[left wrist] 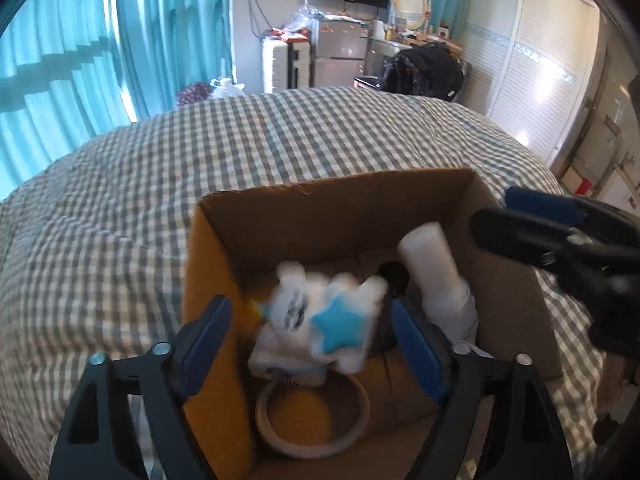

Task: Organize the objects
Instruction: 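Withdraw both open tools from the box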

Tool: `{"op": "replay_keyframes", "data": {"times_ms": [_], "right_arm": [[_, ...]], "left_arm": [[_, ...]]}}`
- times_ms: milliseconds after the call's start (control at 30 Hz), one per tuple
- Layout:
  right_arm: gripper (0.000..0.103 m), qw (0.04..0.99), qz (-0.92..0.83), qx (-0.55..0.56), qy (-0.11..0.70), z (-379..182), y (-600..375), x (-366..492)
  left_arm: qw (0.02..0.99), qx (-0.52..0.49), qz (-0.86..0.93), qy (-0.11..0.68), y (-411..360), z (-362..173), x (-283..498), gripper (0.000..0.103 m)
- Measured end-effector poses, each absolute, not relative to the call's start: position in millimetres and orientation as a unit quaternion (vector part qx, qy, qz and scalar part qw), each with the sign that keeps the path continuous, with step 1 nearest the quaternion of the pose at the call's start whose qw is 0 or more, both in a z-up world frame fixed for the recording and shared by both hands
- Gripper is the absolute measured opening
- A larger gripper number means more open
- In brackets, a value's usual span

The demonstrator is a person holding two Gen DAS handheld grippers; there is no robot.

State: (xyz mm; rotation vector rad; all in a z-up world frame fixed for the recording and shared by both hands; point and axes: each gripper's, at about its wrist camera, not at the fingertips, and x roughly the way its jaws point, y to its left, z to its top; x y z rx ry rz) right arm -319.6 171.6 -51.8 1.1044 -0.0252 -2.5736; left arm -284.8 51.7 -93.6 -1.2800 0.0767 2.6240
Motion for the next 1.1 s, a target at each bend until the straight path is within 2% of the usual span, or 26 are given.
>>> {"op": "replay_keyframes", "data": {"times_ms": [300,467,633,733,833,1100], "right_arm": [[0.069,0.155,-0.929,0.335,0.021,33.6,193.5,-239.4],[0.085,0.158,-0.944,0.286,0.034,94.3,201.5,-185.8],[0.089,0.17,-0.947,0.265,0.054,122.9,206.0,-146.5],[0.095,0.178,-0.945,0.268,0.057,113.4,207.1,-133.6],[0.095,0.197,-0.937,0.285,0.051,86.4,211.1,-127.1],[0.095,0.216,-0.91,0.35,0.056,-17.9,205.4,-138.4]], "left_arm": [[0.099,-0.391,0.915,0.019,40.7,-14.4,-216.0,0.097],[0.071,-0.345,0.936,0.009,29.2,43.3,-169.6,0.102],[0.012,-0.326,0.945,-0.005,17.1,67.2,-141.1,0.102],[-0.017,-0.321,0.947,-0.005,12.6,61.9,-119.2,0.102],[-0.034,-0.339,0.94,-0.013,13.9,38.7,-109.3,0.102],[-0.061,-0.414,0.908,-0.026,36.2,-68.9,-101.5,0.102]]}}
